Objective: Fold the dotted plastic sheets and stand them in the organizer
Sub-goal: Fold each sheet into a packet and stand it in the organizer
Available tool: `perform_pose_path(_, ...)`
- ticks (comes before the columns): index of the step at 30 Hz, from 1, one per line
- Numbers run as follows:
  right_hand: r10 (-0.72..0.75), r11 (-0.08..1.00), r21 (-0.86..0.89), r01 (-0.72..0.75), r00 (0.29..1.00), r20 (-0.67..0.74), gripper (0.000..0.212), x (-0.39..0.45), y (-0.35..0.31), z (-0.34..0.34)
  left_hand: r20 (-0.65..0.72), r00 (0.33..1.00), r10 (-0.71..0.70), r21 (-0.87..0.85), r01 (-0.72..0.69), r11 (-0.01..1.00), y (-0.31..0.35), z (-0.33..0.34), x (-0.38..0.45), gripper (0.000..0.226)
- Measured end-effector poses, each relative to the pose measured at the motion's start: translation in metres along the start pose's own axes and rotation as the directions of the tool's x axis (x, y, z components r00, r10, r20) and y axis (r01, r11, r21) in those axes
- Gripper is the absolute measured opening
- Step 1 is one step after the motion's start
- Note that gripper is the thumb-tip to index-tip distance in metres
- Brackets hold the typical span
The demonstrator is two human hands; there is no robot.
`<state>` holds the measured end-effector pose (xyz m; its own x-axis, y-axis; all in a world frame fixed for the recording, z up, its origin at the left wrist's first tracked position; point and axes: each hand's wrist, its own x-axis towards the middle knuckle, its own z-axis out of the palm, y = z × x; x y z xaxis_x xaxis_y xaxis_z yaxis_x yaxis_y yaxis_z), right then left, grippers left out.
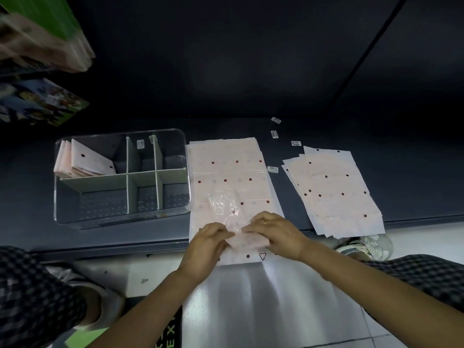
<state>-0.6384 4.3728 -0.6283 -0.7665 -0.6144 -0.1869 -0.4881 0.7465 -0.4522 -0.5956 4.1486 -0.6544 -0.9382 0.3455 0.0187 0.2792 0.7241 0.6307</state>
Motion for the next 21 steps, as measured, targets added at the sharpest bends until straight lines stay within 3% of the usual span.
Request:
perform_pose_path(2, 0.164, 0.973, 0.159, -0.169, 0.985, 0.046, 0.023, 0.015, -0.006, -0.001, -0.085, 0.985, -0.148, -0.035, 0.146, 0.989, 0.000, 0.002, -0.001, 0.011)
perform_pose_path(4, 0.306, 0.884, 0.349, -0.312, 0.949, 0.074, 0.018, 0.030, -0.013, -0.002, -0.161, 0.933, -0.323, -0.089, 0.312, 0.946, 0.001, 0.006, -0.002, 0.016)
perform_pose_path(6, 0.409, 0.783, 0.480, -0.395, 0.909, 0.080, 0.030, 0.040, -0.016, -0.003, -0.207, 0.870, -0.447, -0.155, 0.422, 0.893, 0.006, 0.007, -0.001, 0.013)
perform_pose_path(8, 0.469, 0.760, 0.469, -0.451, 0.879, 0.086, 0.046, 0.048, -0.016, -0.002, -0.264, 0.836, -0.481, -0.180, 0.447, 0.876, 0.011, 0.008, -0.002, 0.015)
perform_pose_path(11, 0.511, 0.773, 0.392, -0.499, 0.856, 0.082, 0.050, 0.059, -0.019, -0.001, -0.312, 0.895, -0.318, -0.036, 0.323, 0.946, 0.018, 0.006, -0.006, 0.023)
perform_pose_path(13, 0.530, 0.771, 0.368, -0.519, 0.844, 0.082, 0.051, 0.064, -0.020, 0.000, -0.211, 0.973, -0.088, 0.130, 0.117, 0.985, 0.019, 0.006, -0.009, 0.034)
perform_pose_path(15, 0.556, 0.761, 0.355, -0.542, 0.828, 0.071, 0.052, 0.069, -0.020, 0.001, -0.057, 0.995, 0.080, 0.316, -0.058, 0.947, 0.016, 0.007, -0.012, 0.051)
perform_pose_path(18, 0.599, 0.743, 0.344, -0.574, 0.800, 0.041, 0.050, 0.072, -0.023, 0.003, 0.092, 0.995, 0.030, 0.474, -0.070, 0.878, 0.006, 0.005, -0.014, 0.068)
perform_pose_path(21, 0.655, 0.715, 0.378, -0.588, 0.753, -0.069, 0.030, 0.068, -0.027, 0.012, 0.230, 0.973, 0.009, 0.510, -0.128, 0.851, -0.008, 0.004, -0.015, 0.075)
